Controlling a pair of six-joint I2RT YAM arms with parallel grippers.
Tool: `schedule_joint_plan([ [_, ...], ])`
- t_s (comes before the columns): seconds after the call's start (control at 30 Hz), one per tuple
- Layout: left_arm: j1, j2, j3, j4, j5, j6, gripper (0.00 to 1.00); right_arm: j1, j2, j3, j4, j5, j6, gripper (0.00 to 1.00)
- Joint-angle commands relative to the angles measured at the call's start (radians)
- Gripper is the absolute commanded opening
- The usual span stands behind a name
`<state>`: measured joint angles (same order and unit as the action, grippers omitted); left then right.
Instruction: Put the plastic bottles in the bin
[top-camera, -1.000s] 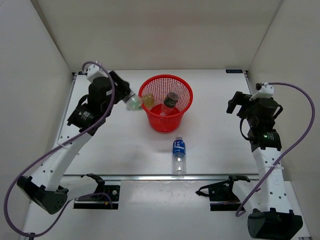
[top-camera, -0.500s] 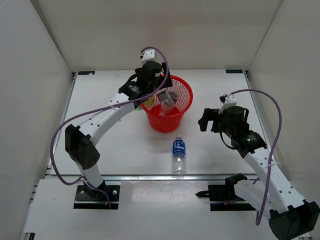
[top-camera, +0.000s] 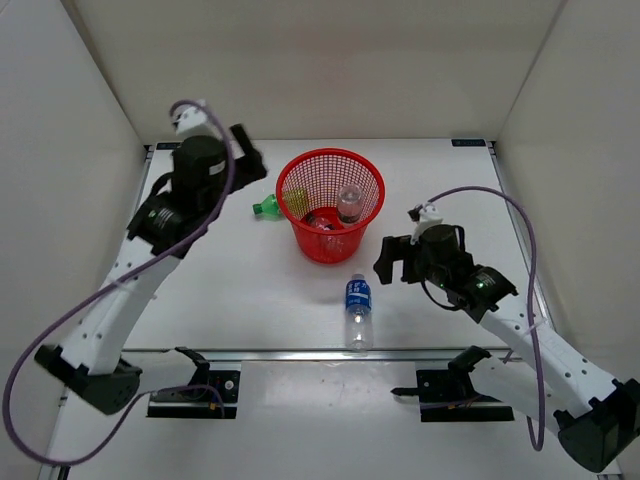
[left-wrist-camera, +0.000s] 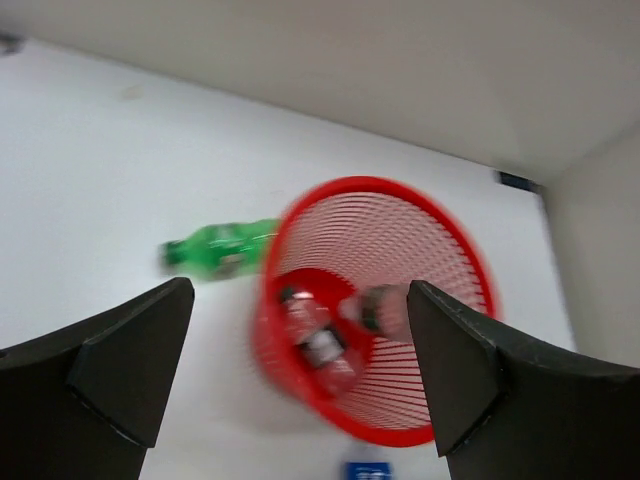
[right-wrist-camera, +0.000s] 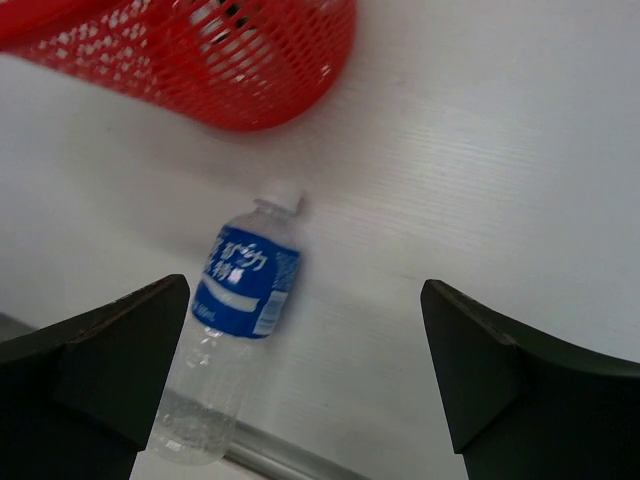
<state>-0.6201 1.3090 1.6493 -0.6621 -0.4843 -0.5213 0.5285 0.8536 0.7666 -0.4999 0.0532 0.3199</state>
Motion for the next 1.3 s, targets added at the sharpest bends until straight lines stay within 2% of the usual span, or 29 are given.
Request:
schedule_joint_plan([
  [0.0,0.14,-0.114,-0.225,-0.22,-0.048,-0.069,0.98,0.096,0.027,-0.021,0.009,0.033,0.08,0.99],
  [0.13,0.339,-0.301,-0.497,-0.312,-0.028,-0.103,0.99,0.207,0.085,-0.046,0.044,0.022,0.133,1.0],
  [0.17,0.38,-0.351,-0.514,-0.323,-0.027,-0.108,0.98,0.237,0.105,-0.046,0.052,0.031,0.148,1.0],
  [0.23,0.388,-0.413,-0.575,-0.344,-0.034,-0.105,0.98,0.274,0.157,-0.043,0.054,0.042,0.163,1.0],
  [0.33,0.376,-0.456,-0.576,-0.393,-0.074,-0.126,0.99,0.304,0.231,-0.052,0.066,0.063,0.196,0.99],
  [0.63,0.379,-0.476,-0.582,-0.41,-0.045,-0.115,0.99,0.375,0.409,-0.124,0.184,0.148,0.231,0.99],
  [0.7,0.373,-0.471,-0.566,-0.413,-0.05,-0.114,0.99,0.37,0.449,-0.147,0.184,0.143,0.237,0.97],
  [0.8,0.372,-0.479,-0.556,-0.406,-0.056,-0.106,0.99,0.372,0.443,-0.148,0.161,0.177,0.251,0.84],
  [0.87,0.379,-0.481,-0.556,-0.4,-0.056,-0.105,0.99,0.349,0.401,-0.147,0.152,0.197,0.245,0.58],
  [0.97,0.378,-0.476,-0.549,-0.395,-0.043,-0.098,0.98,0.268,0.284,-0.123,0.072,0.206,0.217,0.48],
  [1.03,0.369,-0.471,-0.554,-0.384,-0.042,-0.094,0.99,0.191,0.207,-0.105,0.017,0.215,0.18,0.44],
  [1.1,0.373,-0.476,-0.562,-0.351,-0.04,-0.108,0.99,0.04,0.109,-0.037,-0.041,0.241,0.137,0.41],
  [1.13,0.382,-0.468,-0.566,-0.343,-0.027,-0.105,0.99,-0.055,0.099,-0.018,-0.058,0.211,0.083,0.39],
  [1.2,0.381,-0.459,-0.569,-0.308,-0.01,-0.098,0.98,-0.157,0.1,0.121,-0.065,0.179,-0.016,0.38],
  [1.27,0.376,-0.43,-0.559,-0.303,0.003,-0.089,0.99,-0.191,0.14,0.251,-0.046,0.197,-0.117,0.42],
])
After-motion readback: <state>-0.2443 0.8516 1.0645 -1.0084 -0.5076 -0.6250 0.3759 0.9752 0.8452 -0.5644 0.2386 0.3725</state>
